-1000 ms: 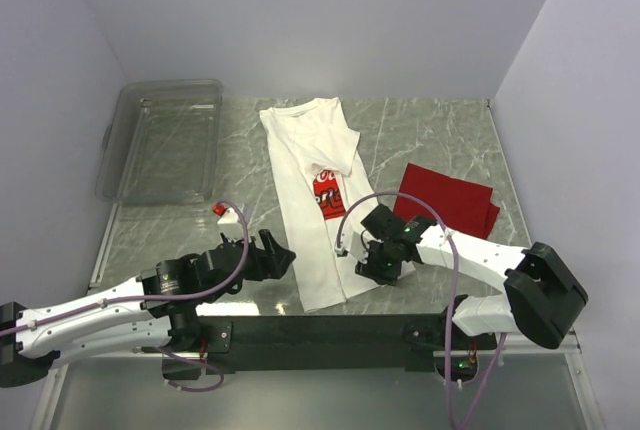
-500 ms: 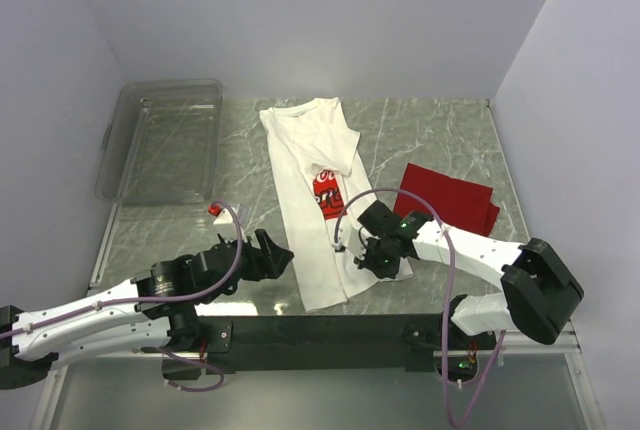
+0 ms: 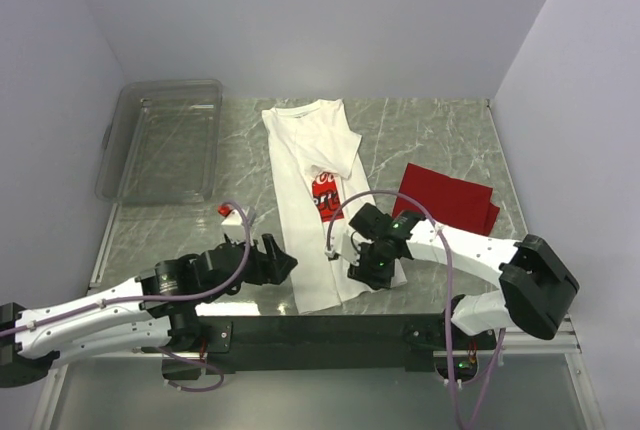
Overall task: Fold and stack the t-shirts
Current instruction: Fold the tshirt
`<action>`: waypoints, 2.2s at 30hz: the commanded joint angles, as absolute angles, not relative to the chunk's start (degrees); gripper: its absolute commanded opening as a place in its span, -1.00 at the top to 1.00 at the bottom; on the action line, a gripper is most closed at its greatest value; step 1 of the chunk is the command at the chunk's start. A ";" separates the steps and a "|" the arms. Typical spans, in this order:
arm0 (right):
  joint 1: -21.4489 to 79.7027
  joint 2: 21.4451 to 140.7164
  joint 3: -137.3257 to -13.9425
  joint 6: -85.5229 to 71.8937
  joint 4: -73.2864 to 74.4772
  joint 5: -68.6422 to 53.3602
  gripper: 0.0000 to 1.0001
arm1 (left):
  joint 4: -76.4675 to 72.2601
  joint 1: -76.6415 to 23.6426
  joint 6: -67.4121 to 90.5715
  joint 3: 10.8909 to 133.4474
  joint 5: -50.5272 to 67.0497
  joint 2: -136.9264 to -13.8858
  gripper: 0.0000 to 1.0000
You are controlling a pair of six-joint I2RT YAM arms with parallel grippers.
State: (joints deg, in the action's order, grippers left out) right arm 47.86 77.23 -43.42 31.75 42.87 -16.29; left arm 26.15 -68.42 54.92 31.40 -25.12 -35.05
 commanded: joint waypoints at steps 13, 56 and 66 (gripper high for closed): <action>31.12 43.26 -38.96 47.98 35.10 -16.17 -1.00 | 14.44 -68.82 22.20 35.33 -8.88 -37.10 -0.84; 15.13 60.61 -43.57 58.94 42.37 -38.22 -0.65 | 6.50 -84.73 3.85 32.70 -26.96 -61.27 -0.86; 8.35 99.90 -85.19 5.21 30.24 -36.58 -0.36 | 9.67 -80.07 16.96 33.93 -42.01 -48.27 -0.99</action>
State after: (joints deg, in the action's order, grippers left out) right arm 8.97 91.26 -76.40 28.25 35.27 -37.58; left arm 8.99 -81.95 11.29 32.49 -36.29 -51.09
